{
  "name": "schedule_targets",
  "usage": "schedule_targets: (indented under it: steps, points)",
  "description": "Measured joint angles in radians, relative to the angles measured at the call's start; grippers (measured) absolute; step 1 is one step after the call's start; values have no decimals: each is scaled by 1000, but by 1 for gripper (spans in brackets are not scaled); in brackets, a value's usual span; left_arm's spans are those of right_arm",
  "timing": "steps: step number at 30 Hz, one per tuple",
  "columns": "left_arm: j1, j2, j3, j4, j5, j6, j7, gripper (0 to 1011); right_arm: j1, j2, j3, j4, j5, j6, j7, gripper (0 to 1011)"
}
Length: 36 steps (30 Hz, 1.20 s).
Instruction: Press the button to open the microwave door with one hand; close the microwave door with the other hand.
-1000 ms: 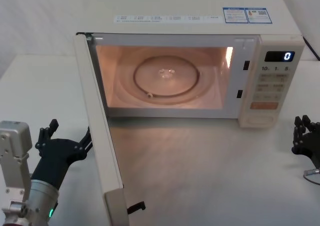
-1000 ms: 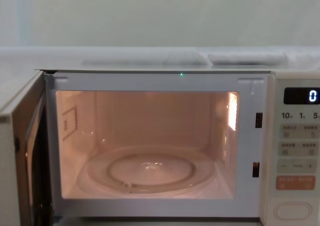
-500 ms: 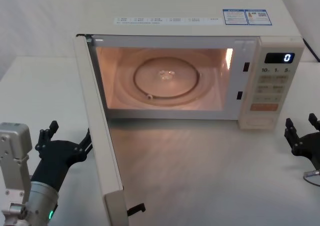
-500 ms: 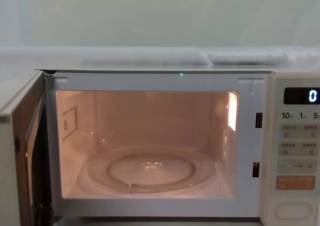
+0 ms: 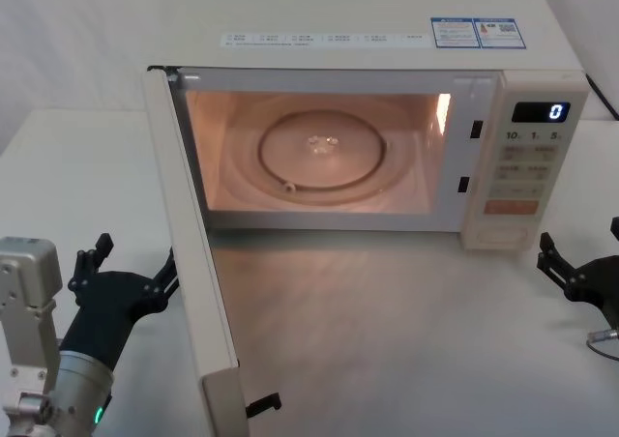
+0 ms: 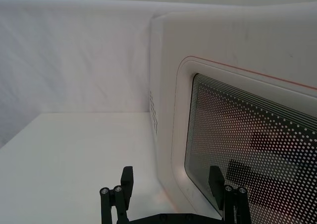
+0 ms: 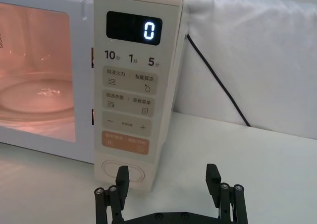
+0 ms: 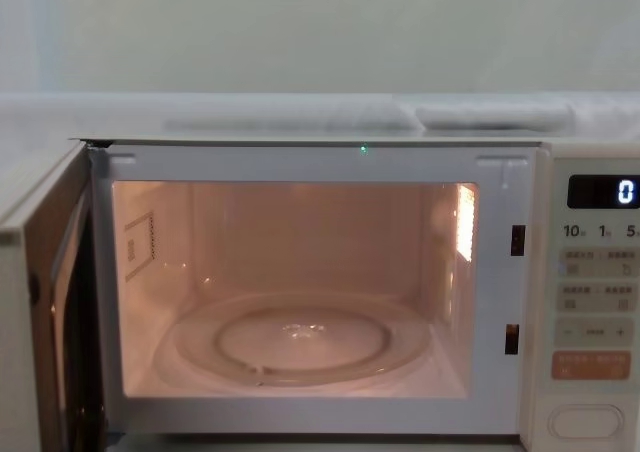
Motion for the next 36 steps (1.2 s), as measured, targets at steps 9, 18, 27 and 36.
schedule_targets:
  steps: [9,18,27,36]
  points:
    - [0,0,0,0,0,0,0,1001,0,0,0,0,0,0,0,1002]
    - [0,0,0,0,0,0,0,1001,0,0,0,0,0,0,0,1002]
    - [0,0,0,0,0,0,0,1001,0,0,0,0,0,0,0,1002]
    - [0,0,0,0,0,0,0,1001,0,0,0,0,0,0,0,1002]
